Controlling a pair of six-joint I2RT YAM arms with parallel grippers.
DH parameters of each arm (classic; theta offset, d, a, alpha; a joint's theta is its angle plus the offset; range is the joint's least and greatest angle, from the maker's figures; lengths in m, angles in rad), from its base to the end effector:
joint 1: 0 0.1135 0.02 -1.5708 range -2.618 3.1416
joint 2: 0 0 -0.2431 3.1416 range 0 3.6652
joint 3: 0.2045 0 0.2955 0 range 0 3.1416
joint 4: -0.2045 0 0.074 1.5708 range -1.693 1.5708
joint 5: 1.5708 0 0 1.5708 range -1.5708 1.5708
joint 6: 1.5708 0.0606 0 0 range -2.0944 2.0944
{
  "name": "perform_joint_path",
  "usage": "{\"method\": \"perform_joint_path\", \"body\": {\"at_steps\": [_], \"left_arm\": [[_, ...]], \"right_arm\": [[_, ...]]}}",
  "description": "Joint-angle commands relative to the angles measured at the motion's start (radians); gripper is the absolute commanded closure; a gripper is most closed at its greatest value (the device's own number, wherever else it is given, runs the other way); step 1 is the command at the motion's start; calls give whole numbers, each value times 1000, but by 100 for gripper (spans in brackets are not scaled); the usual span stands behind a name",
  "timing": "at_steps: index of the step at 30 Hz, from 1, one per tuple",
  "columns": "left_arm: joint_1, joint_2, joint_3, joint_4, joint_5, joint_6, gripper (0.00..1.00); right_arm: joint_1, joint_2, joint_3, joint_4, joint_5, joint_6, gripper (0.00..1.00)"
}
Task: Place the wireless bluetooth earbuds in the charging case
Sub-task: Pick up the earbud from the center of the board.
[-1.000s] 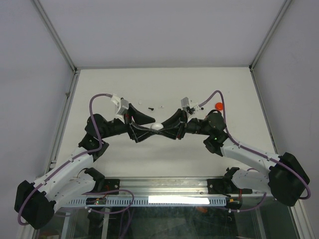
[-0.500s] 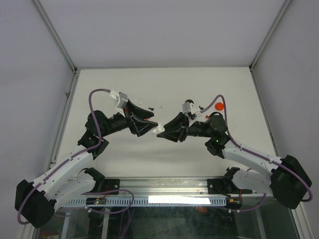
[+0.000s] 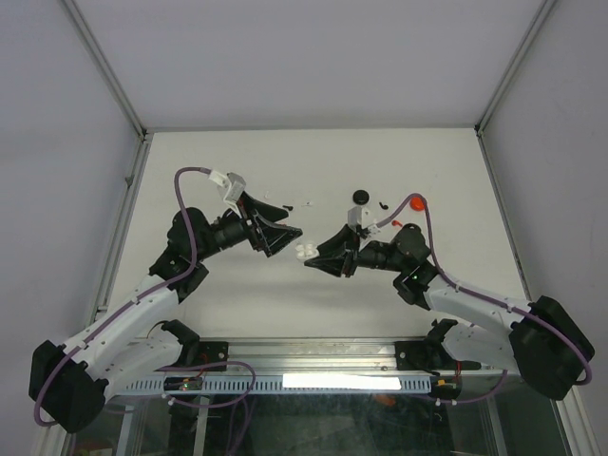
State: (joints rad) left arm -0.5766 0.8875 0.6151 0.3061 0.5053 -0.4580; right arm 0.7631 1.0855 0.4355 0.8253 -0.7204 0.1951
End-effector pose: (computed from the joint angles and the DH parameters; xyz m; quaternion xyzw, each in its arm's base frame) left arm 0.2257 -0.1818 0.2863 0.2193 0.6612 -0.4953 0.5191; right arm 0.1827 0.2300 0.2220 -0.4277 0.5015 0.5315 0.5320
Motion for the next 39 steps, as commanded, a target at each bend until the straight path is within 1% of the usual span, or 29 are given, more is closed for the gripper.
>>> {"method": "perform_joint_path", "body": {"at_steps": [1, 4, 6, 9, 11, 14, 20, 23, 29, 34, 39], "left_arm": [[-3, 25, 62, -53, -106, 20, 15], [-3, 49, 61, -36, -68, 36, 13], [-3, 60, 49, 2, -17, 39, 12], [-3, 74, 29, 53, 46, 29, 14], [-3, 81, 21, 58, 41, 28, 15], [-2, 103, 39, 4, -40, 38, 16], [4, 222, 174, -220, -314, 74, 16], [6, 310, 240, -287, -387, 114, 16], [6, 525, 373, -297, -411, 181, 19], [8, 753, 536, -340, -396, 288, 25], [11, 972, 737, -445, -333, 408, 30]], "right_arm": [[-19, -29, -32, 44, 60, -52, 100], [-45, -34, -53, 51, 83, -47, 100], [-50, -35, -54, 58, 75, -34, 100], [-53, -35, -54, 70, 66, -20, 100], [-54, -36, -55, 74, 69, -18, 100], [-57, -47, -66, 66, 114, -23, 100], [-64, -91, -119, 28, 276, -43, 100], [-64, -129, -150, 17, 334, -51, 100], [-66, -203, -201, -20, 431, -86, 100], [-66, -253, -220, -60, 465, -103, 100], [-65, -294, -220, -109, 477, -117, 100]]}}
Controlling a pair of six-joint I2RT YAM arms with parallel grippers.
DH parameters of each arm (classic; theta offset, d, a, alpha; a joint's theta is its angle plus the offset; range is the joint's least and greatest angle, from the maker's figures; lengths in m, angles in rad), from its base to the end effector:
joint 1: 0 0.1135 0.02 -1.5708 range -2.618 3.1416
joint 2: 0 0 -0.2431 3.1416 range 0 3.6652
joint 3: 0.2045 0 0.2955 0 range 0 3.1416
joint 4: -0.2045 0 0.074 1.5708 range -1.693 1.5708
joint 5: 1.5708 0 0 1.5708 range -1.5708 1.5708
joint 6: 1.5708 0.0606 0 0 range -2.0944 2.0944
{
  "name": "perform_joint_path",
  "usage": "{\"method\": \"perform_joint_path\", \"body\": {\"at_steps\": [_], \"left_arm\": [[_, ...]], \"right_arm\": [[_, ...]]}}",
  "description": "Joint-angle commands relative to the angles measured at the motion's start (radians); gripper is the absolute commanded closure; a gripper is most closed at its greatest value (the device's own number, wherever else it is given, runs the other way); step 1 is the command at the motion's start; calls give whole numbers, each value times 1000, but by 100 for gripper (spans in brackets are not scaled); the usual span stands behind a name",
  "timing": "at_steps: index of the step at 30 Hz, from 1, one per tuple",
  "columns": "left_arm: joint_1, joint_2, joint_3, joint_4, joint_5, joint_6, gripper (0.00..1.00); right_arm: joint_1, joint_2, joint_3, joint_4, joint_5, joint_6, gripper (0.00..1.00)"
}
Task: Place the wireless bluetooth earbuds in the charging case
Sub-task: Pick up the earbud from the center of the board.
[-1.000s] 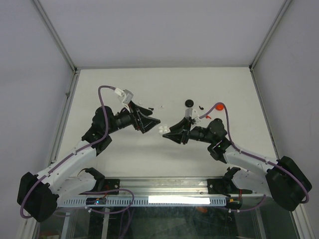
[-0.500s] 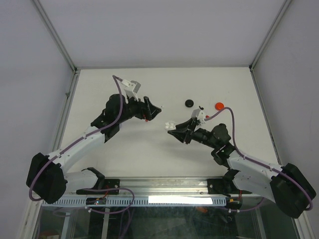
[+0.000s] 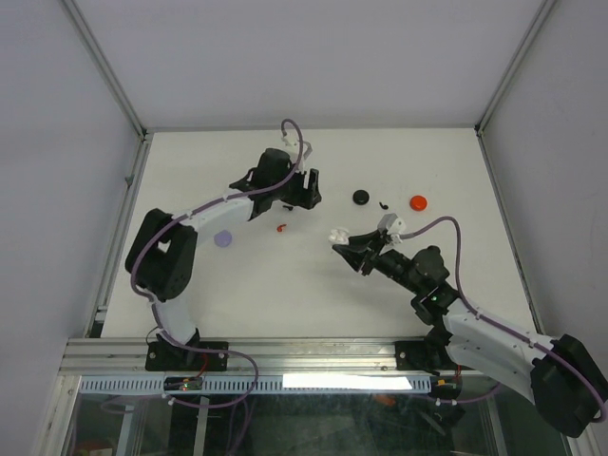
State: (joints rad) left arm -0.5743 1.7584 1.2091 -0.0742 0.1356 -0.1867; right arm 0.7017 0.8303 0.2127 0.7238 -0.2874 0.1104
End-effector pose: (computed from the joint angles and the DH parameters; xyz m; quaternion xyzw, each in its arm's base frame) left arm 0.3753 -0.2526 0.1742 0.2013 0.8653 -0.2250 0.4001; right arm 0.1860 0.1797 0.1883 -0.2947 0.6020 0.3787 0.6383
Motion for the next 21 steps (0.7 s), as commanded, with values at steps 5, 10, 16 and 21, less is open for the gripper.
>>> {"method": "perform_joint_path", "body": {"at_steps": [5, 10, 16, 21], "left_arm": [[18, 250, 314, -170, 66, 236, 31], [28, 345, 409, -240, 107, 272, 35], [28, 394, 440, -285, 109, 296, 45], [28, 423, 452, -294, 112, 302, 48]], "right_arm": [[-6, -64, 3, -33, 45, -37, 100], [-7, -61, 2, -37, 45, -37, 100], [-6, -66, 2, -41, 45, -37, 100], [-8, -72, 2, -48, 45, -37, 100]]}}
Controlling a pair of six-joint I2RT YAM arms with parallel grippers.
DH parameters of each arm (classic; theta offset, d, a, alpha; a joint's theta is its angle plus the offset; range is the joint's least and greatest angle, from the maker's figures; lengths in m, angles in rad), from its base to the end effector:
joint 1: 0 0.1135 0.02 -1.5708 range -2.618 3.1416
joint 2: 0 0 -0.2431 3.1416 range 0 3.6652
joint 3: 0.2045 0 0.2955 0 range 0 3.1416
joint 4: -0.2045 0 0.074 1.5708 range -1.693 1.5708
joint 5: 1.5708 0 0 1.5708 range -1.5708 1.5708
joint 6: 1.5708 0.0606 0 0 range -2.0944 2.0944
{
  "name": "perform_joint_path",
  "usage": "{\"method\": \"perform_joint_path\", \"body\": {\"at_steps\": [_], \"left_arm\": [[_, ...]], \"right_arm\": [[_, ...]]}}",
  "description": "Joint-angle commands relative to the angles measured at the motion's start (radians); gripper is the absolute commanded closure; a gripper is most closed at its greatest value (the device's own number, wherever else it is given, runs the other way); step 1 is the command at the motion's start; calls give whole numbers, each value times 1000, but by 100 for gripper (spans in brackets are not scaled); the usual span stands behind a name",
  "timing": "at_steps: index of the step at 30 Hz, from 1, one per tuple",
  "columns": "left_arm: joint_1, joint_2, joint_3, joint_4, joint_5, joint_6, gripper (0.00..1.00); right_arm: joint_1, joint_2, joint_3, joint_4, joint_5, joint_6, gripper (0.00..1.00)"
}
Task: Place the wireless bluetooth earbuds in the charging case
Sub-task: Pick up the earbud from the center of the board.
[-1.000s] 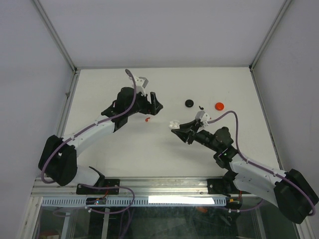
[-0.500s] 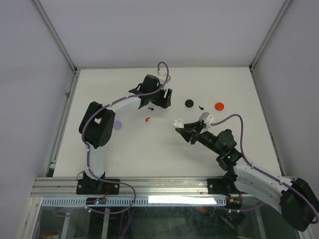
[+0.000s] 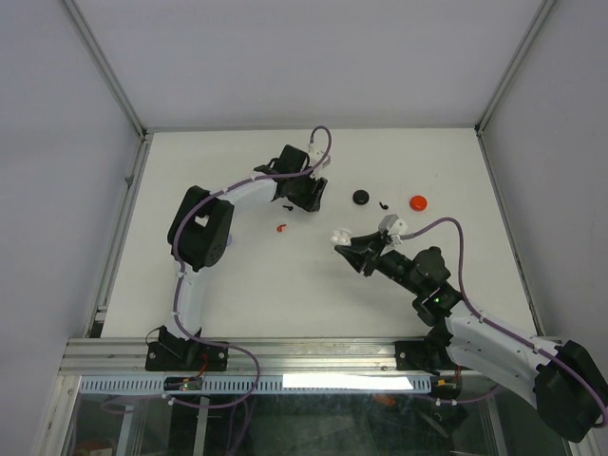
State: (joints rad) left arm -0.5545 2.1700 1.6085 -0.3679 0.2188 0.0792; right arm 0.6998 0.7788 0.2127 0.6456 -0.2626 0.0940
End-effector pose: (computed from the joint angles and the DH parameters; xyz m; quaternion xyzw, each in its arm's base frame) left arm 0.4298 -0.2816 0.1043 0.3266 0.8857 -0.1745 0.2801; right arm 0.1853 0.1766 0.1902 -0.2924 0.6133 0.3635 0.6374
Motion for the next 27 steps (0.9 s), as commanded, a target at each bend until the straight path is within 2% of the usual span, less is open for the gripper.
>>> {"method": "perform_joint_path", "body": {"at_steps": [1, 5, 17, 27], "left_arm": [[8, 15, 54, -4, 28, 36, 49], [8, 14, 39, -6, 13, 33, 55], [-26, -21, -53, -8, -76, 17, 89], [-116, -182, -282, -57, -202, -186, 92]], "right_arm": [[-5, -24, 2, 28, 21, -20, 100], [-6, -40, 1, 23, 21, -20, 100], [-6, -111, 0, -33, 40, 9, 100], [-7, -162, 4, -97, 22, 38, 100]]}}
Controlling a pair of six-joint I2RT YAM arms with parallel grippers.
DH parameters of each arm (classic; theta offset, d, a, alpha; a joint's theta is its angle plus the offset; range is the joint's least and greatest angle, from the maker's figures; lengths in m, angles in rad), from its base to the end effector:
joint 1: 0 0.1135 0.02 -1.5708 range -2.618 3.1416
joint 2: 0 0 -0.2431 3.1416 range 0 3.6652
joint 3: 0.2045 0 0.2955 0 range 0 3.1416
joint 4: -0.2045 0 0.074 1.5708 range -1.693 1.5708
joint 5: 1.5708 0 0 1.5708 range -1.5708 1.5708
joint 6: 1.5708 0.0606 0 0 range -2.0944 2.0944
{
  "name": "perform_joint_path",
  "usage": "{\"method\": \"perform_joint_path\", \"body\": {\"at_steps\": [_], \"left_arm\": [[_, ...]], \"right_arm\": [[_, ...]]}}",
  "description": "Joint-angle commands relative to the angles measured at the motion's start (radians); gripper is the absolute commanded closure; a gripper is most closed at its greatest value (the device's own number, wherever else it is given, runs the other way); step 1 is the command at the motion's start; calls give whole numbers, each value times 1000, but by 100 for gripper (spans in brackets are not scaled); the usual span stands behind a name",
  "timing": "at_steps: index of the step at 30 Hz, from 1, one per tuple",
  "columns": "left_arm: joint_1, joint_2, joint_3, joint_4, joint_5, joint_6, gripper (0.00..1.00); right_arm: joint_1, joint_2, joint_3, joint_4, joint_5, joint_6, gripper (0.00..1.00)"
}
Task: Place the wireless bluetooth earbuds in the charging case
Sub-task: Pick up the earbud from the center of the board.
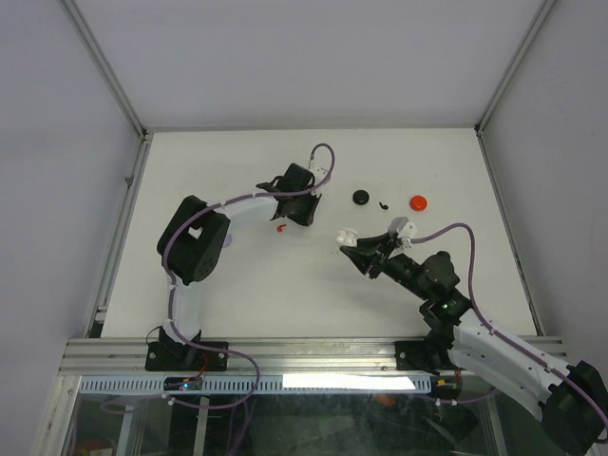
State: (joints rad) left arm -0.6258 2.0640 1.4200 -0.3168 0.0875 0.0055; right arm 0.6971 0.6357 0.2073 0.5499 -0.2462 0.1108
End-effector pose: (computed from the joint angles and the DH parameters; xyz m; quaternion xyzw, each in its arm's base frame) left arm 0.3855 -0.2852 0.0918 0.3083 0.9018 -0.1313 0.2730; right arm 0.1778 0.1682 0.2083 -0.2781 0.6032 0.3669 0.6513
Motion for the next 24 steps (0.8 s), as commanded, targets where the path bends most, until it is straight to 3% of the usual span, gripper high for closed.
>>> {"method": "perform_joint_path", "body": {"at_steps": [1, 13, 24], "left_arm": [[-59, -99, -117, -124, -92, -133, 92], [-125, -383, -422, -253, -134, -389, 85], [-139, -421, -380, -338, -163, -418, 68]], "right_arm": [[-3, -20, 9, -4, 1, 24, 100], [-4, -17, 0, -27, -76, 36, 100], [-3, 13, 3, -22, -105, 37, 100]]}}
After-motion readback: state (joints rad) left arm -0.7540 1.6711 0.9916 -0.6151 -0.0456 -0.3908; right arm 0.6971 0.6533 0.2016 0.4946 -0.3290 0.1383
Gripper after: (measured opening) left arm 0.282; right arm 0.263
